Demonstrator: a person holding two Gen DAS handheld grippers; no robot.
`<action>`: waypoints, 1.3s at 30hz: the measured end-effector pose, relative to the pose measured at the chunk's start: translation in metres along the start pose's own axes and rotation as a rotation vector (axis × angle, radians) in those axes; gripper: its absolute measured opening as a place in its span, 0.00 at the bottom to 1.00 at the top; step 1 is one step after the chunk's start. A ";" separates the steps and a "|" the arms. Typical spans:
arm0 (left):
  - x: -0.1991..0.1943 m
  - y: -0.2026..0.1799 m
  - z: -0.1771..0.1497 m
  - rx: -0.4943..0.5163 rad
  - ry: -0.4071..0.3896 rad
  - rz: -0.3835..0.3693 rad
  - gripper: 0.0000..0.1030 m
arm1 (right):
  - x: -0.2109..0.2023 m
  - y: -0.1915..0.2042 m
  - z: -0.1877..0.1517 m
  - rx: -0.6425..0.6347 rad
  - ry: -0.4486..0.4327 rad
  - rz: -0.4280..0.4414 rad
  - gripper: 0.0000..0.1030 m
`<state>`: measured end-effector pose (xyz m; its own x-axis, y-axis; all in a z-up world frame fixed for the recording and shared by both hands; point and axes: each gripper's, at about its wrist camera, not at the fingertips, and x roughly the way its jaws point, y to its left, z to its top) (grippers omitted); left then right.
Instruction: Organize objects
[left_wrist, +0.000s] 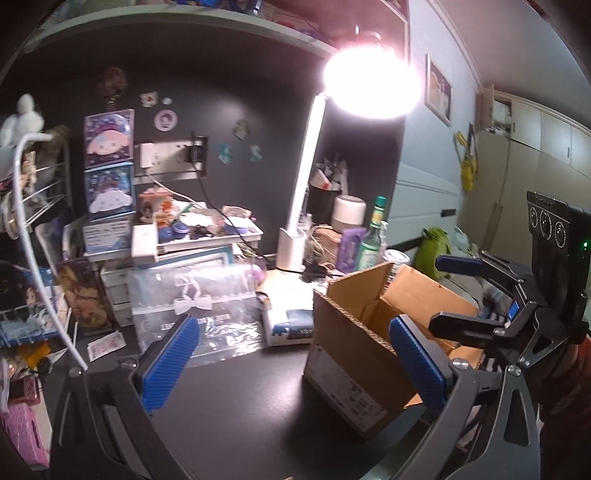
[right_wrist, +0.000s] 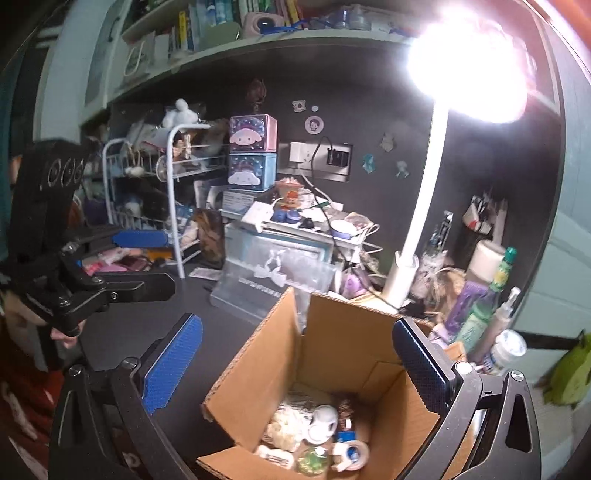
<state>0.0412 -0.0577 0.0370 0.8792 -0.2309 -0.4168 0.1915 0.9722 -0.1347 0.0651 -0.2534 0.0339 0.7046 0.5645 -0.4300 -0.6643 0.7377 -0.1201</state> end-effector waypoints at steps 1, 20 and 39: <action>-0.001 0.001 -0.002 -0.007 -0.006 0.008 0.99 | 0.000 -0.002 -0.002 0.009 -0.003 0.010 1.00; -0.004 0.009 -0.017 -0.031 -0.017 0.132 0.99 | 0.008 -0.013 -0.015 0.023 -0.048 0.034 1.00; 0.004 0.016 -0.018 -0.046 0.001 0.150 0.99 | 0.008 -0.013 -0.017 0.027 -0.046 0.031 1.00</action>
<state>0.0403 -0.0441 0.0170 0.8960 -0.0829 -0.4362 0.0376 0.9930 -0.1115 0.0756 -0.2648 0.0171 0.6952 0.6030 -0.3913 -0.6793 0.7292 -0.0830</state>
